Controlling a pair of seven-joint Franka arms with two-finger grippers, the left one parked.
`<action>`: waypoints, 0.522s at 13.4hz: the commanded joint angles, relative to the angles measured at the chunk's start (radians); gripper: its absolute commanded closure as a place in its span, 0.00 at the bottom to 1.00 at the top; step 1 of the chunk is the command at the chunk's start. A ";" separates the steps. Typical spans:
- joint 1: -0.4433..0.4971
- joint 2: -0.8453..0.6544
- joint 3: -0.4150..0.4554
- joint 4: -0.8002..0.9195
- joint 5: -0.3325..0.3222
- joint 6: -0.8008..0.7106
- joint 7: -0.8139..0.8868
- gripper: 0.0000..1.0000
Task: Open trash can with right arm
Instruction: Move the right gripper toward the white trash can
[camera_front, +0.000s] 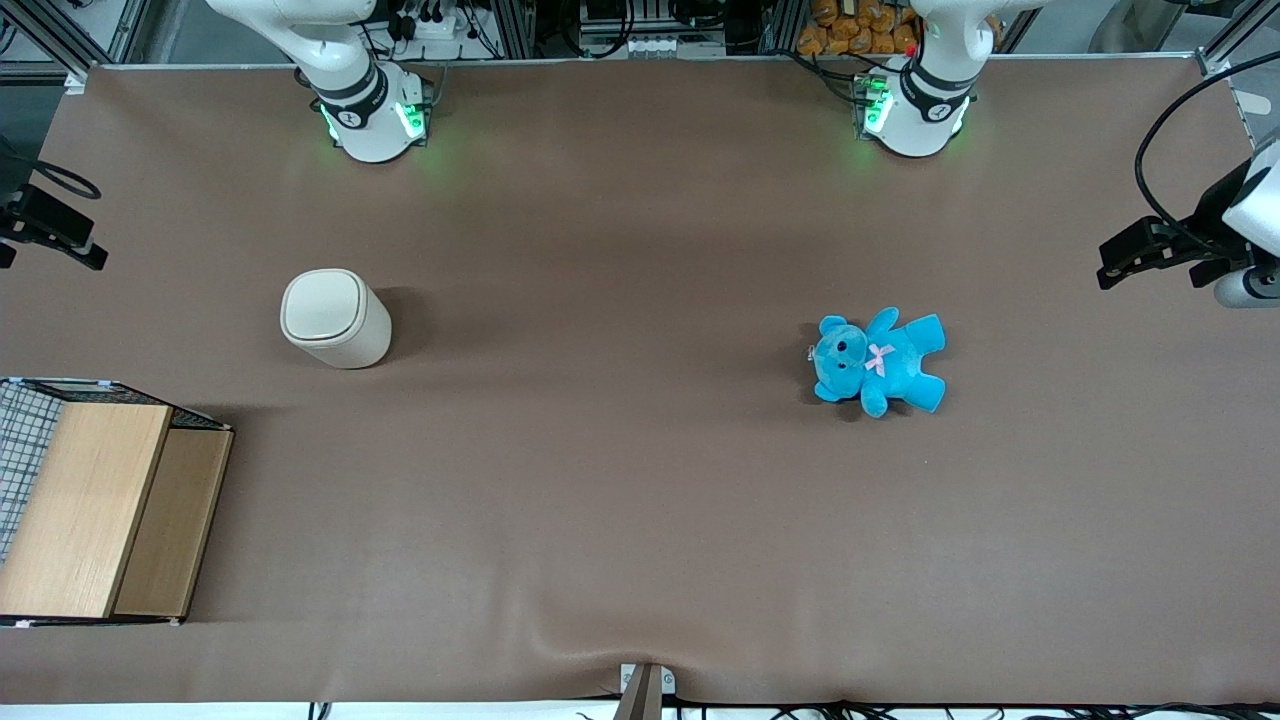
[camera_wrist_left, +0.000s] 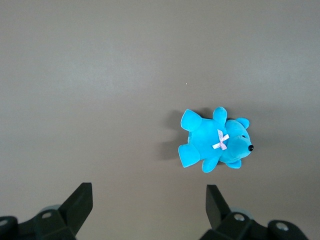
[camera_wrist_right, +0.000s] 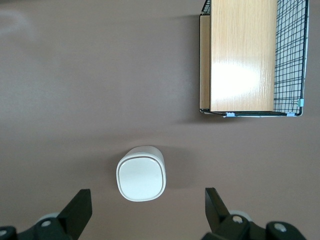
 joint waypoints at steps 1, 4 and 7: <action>-0.009 0.009 0.010 0.018 -0.010 -0.014 0.013 0.00; -0.006 0.009 0.010 0.021 -0.012 -0.013 0.015 0.00; -0.005 0.012 0.011 0.005 -0.010 -0.020 0.012 0.00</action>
